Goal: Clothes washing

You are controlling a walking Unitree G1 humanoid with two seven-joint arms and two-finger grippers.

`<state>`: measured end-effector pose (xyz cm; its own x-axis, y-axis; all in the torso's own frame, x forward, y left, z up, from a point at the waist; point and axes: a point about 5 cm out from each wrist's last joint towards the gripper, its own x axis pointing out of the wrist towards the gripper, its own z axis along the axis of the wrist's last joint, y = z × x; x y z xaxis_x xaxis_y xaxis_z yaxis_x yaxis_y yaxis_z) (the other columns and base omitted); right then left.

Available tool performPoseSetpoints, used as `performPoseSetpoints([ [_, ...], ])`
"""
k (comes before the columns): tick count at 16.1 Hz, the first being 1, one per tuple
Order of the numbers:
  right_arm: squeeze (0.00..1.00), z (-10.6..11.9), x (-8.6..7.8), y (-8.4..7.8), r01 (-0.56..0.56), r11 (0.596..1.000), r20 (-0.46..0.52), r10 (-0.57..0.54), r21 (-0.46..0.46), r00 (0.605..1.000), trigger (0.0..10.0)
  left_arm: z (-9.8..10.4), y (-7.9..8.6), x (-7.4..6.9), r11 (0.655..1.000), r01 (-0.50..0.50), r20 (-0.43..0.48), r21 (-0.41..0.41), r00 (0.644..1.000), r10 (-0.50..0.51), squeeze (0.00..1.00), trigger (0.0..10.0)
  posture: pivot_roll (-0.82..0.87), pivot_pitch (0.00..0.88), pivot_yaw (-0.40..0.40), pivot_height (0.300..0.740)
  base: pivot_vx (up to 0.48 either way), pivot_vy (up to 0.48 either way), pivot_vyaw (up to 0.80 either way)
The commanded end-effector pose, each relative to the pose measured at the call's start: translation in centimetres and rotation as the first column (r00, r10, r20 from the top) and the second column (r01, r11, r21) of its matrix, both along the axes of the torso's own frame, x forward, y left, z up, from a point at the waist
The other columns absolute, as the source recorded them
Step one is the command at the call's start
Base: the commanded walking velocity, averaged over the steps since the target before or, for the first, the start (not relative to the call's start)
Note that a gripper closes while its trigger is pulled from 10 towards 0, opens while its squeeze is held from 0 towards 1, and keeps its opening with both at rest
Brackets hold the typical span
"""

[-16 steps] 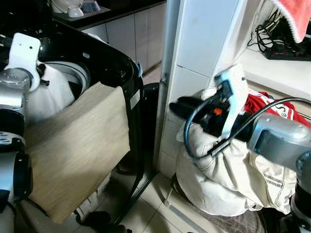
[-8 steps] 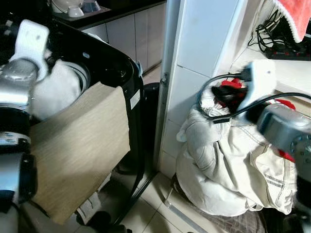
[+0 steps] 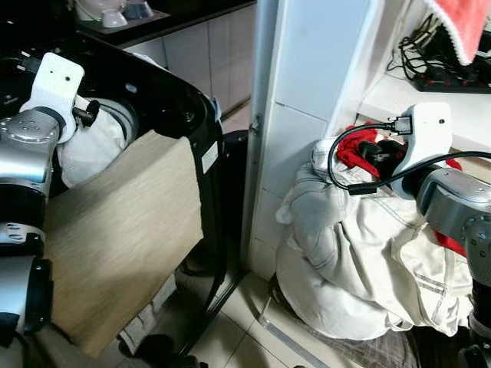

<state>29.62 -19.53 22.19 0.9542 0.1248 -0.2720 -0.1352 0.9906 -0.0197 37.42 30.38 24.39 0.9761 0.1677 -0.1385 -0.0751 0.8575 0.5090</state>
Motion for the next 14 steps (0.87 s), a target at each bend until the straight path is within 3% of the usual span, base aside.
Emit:
performPoseSetpoints([
  [1, 0.00, 0.0, -0.1, 0.1, -0.008, 1.000, 0.008, 0.008, -0.005, 1.000, 10.0, 1.2, -0.2, 0.1, 1.000, 0.031, 0.026, -0.006, 0.999, -0.031, 1.00, 10.0, -0.09, 0.000, 0.006, 0.740, 0.000, 0.000, 0.00],
  [2, 0.00, 0.0, -0.2, 0.4, -0.034, 0.999, 0.004, 0.034, -0.008, 0.999, 10.0, 0.9, -0.7, 0.1, 0.995, 0.104, -0.020, 0.015, 0.994, -0.103, 1.00, 10.0, -0.09, 0.000, 0.006, 0.740, 0.000, 0.000, 0.00],
  [3, 0.00, -0.1, -0.3, 0.8, -0.075, 0.997, -0.004, 0.075, -0.024, 0.997, 10.0, -0.1, -0.9, -0.2, 0.972, 0.194, -0.148, 0.131, 0.973, -0.175, 1.00, 10.0, -0.09, 0.000, 0.009, 0.740, 0.000, 0.000, 0.00],
  [4, 0.00, -0.1, -0.3, 0.8, -0.075, 0.997, -0.004, 0.075, -0.024, 0.997, 10.0, -0.1, -0.9, -0.2, 0.972, 0.194, -0.148, 0.131, 0.973, -0.175, 1.00, 10.0, -0.09, 0.000, 0.009, 0.740, 0.000, 0.000, 0.00],
  [5, 0.00, -0.2, -0.6, 1.2, -0.114, 0.993, -0.013, 0.114, -0.040, 0.993, 10.0, -0.9, -0.7, -0.7, 0.942, 0.254, -0.272, 0.219, 0.943, -0.191, 1.00, 10.0, -0.09, 0.000, 0.010, 0.740, 0.000, 0.000, 0.00],
  [7, 0.00, -0.6, -1.1, 2.0, -0.178, 0.983, -0.036, 0.177, -0.048, 0.984, 10.0, -1.5, 1.4, -2.0, 0.928, 0.226, -0.473, 0.297, 0.879, -0.062, 1.00, 10.0, -0.09, 0.000, 0.017, 0.740, 0.000, 0.000, 0.00],
  [9, 0.00, -0.8, -1.2, 2.1, -0.186, 0.982, -0.049, 0.184, -0.043, 0.982, 10.0, -1.7, 1.9, -2.5, 0.937, 0.226, -0.542, 0.267, 0.839, -0.048, 1.00, 10.0, -0.09, 0.000, 0.017, 0.740, 0.000, 0.000, 0.00],
  [11, 0.00, -0.9, -1.1, 1.8, -0.172, 0.984, -0.045, 0.170, -0.046, 0.984, 10.0, -0.5, 1.9, -2.0, 0.936, 0.203, -0.432, 0.288, 0.900, -0.062, 1.00, 10.0, -0.08, 0.000, 0.019, 0.740, 0.000, 0.000, 0.00],
  [12, 0.00, -1.0, -0.8, 1.4, -0.129, 0.990, -0.036, 0.128, -0.048, 0.991, 10.0, 0.1, 1.1, -1.4, 0.952, 0.203, -0.343, 0.228, 0.932, -0.117, 0.86, 10.0, -0.08, 0.000, 0.019, 0.740, 0.000, 0.000, 0.00],
  [13, 0.00, -1.1, -0.5, 0.9, -0.079, 0.996, -0.027, 0.078, -0.050, 0.997, 10.0, 0.8, 0.0, -0.9, 0.964, 0.217, -0.259, 0.151, 0.950, -0.173, 0.86, 10.0, -0.08, 0.000, 0.019, 0.740, 0.000, 0.000, 0.00],
  [14, 0.00, -1.6, -0.2, -0.1, -0.012, 0.996, -0.032, 0.009, -0.085, 0.999, 10.0, 1.2, -2.6, -0.3, 0.945, 0.320, -0.146, 0.069, 0.940, -0.308, 0.00, 10.0, -0.08, 0.000, 0.021, 0.740, 0.000, 0.000, 0.00],
])
